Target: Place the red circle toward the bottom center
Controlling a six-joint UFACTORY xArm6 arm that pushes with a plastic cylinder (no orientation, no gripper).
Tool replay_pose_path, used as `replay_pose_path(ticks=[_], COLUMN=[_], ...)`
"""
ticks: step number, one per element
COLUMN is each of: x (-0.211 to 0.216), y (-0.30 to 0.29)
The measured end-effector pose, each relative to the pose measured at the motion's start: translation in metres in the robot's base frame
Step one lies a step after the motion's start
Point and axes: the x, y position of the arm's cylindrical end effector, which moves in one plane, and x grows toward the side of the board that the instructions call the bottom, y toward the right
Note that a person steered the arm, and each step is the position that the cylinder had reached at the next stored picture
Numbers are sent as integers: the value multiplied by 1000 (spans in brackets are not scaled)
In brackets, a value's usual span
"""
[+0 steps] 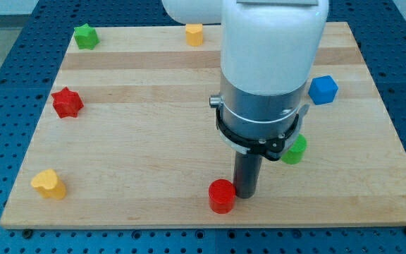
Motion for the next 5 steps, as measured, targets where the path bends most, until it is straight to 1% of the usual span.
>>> replay_pose_path(ticks=[1,2,3,5], x=[0,13,38,38], y=[35,41,-3,-9])
